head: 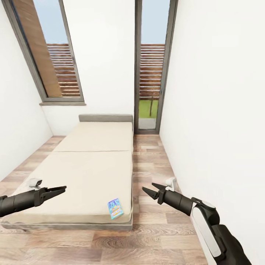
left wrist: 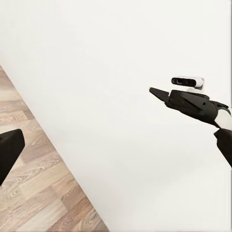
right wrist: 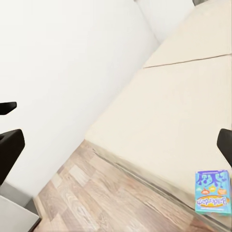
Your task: Put all the toys in the child's room - the three board games (two on the bed and one on the table), the two jigsaw puzzles on the table, and the tennis ball on the table - inside the toy box on the table in the child's room.
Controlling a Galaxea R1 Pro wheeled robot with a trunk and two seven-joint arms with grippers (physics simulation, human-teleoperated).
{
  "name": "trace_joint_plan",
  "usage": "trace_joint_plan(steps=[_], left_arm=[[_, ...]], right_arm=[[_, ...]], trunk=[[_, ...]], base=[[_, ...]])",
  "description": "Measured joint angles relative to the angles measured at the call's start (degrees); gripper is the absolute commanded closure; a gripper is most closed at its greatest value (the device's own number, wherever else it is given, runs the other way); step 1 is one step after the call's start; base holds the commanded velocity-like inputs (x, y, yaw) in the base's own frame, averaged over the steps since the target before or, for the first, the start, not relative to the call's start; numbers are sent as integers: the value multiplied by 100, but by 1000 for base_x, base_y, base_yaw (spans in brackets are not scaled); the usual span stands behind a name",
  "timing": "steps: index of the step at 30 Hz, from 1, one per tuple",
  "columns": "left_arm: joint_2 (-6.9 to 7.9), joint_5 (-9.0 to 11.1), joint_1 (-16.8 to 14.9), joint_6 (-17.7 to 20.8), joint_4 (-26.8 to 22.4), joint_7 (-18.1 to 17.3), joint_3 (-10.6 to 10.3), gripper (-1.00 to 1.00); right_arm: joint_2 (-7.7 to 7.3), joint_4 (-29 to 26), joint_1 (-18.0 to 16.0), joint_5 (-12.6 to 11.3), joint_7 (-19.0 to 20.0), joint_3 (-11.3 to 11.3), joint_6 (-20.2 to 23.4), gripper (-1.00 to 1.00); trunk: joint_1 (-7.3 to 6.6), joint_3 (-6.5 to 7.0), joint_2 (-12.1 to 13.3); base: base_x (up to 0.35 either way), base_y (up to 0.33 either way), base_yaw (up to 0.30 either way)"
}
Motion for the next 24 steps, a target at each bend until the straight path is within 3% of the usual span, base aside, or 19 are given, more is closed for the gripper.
trace_joint_plan(steps=[7, 15, 24], left_arm=[[0, 1, 1, 0, 2, 0, 1, -100], [1, 7, 2, 2, 2, 1, 2, -100], [-6, 11, 2, 0, 3, 1, 2, -100]], right_arm=[[4, 2, -1, 23, -38, 1, 0, -100], [11, 18, -1, 40, -71, 2, -1, -100], [7, 34, -2, 44, -78, -6, -7, -100]], trunk=[[0, 13, 0], [0, 17, 0], [0, 17, 0]], base=[[0, 77, -200], [15, 171, -38], [16, 22, -6]])
